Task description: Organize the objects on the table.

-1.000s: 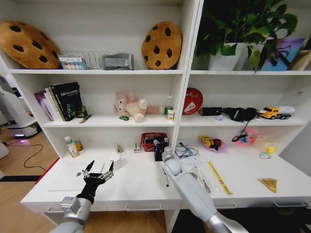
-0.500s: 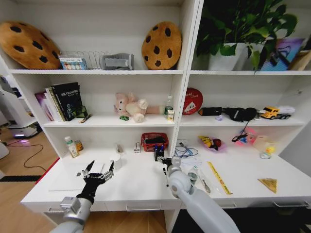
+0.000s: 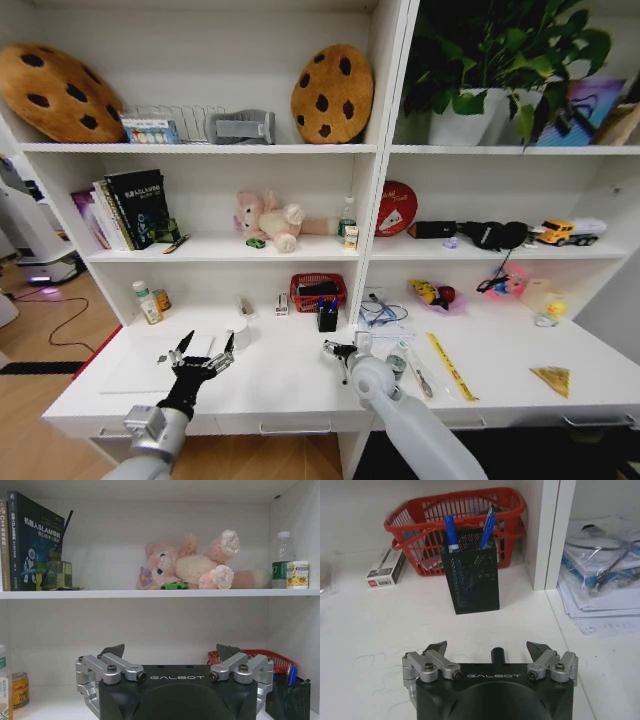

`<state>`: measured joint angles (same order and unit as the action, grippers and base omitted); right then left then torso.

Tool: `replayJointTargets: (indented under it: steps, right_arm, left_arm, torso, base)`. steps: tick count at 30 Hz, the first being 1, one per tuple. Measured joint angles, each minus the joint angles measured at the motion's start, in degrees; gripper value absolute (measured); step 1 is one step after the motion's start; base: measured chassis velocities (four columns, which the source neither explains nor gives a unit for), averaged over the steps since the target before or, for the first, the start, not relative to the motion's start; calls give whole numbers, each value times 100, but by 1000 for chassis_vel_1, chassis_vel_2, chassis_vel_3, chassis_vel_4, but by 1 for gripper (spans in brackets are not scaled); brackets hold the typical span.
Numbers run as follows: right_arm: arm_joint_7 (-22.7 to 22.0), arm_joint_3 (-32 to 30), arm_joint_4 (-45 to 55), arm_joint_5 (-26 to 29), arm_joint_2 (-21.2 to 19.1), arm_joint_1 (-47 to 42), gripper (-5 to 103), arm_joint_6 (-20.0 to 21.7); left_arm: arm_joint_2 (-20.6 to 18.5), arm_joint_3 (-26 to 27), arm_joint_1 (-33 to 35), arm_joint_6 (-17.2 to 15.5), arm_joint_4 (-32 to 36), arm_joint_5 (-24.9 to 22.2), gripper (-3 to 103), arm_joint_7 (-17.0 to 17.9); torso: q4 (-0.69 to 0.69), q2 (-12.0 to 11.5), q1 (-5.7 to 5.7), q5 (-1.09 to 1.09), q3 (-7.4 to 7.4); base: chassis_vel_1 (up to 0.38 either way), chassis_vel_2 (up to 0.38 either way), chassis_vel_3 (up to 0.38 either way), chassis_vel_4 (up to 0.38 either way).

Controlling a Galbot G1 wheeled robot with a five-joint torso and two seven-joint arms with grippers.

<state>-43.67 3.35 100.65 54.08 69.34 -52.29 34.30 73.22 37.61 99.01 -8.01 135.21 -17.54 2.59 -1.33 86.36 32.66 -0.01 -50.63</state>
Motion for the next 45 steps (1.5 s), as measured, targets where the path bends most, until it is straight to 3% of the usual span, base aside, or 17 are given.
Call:
replayJointTargets:
  steps: [6, 18, 24, 28, 40, 45]
  right_arm:
    - [-119, 125, -420, 21, 269, 174, 78, 12]
    - [-308, 207, -606, 75, 310, 279, 66, 16]
    - [-434, 202, -593, 203, 304, 287, 55, 33]
    - [-464, 179, -603, 222, 335, 262, 39, 32]
    - [-647, 31, -527, 495, 357, 159, 35, 31]
    - [-660, -12, -481, 494, 343, 83, 20, 30]
  left_arm:
    - [0, 0, 0, 0, 0, 0, 100, 0]
    - [0, 0, 0, 0, 0, 0, 100, 0]
    - [0, 0, 0, 0, 0, 0, 100, 0]
    - [0, 0, 0, 0, 0, 0, 100, 0]
    - [0, 0, 0, 0, 0, 0, 100, 0]
    - [0, 0, 0, 0, 0, 0, 100, 0]
  torso:
    - [0, 0, 0, 0, 0]
    - [0, 0, 0, 0, 0]
    - [-1, 0, 0, 0, 0]
    - [-1, 1, 0, 0, 1]
    - [2, 1, -1, 1, 2]
    - [-2, 0, 0, 0, 1]
  base:
    - [0, 0, 0, 0]
    - [0, 0, 0, 0]
    - [0, 0, 0, 0]
    - [0, 0, 0, 0]
    - [0, 0, 0, 0]
    - [0, 0, 0, 0]
